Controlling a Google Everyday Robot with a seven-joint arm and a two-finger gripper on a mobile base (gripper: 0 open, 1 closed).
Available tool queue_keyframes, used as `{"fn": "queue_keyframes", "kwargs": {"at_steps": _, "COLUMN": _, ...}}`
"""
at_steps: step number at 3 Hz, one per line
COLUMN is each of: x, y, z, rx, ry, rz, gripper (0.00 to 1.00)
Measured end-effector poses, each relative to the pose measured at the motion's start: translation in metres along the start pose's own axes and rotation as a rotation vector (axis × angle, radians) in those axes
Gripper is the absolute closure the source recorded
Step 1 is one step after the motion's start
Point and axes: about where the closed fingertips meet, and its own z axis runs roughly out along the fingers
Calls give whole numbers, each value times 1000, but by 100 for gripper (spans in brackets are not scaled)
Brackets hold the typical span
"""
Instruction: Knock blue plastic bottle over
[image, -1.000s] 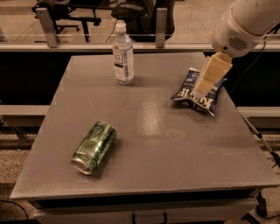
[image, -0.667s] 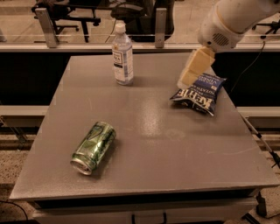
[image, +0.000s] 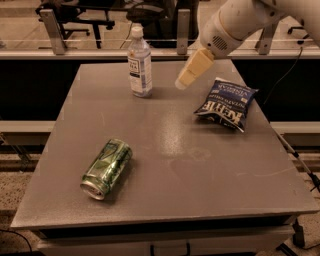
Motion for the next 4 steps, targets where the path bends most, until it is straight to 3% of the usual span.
{"fn": "queue_keyframes", "kwargs": {"at_steps": 2, "x": -38, "y": -16, "z": 46, "rx": -36, "ry": -91, "rz": 67, "gripper": 0}}
{"fn": "queue_keyframes", "kwargs": {"at_steps": 4, "x": -74, "y": -23, "z": 94, "rx": -63, "ry": -123, "rz": 93, "gripper": 0}}
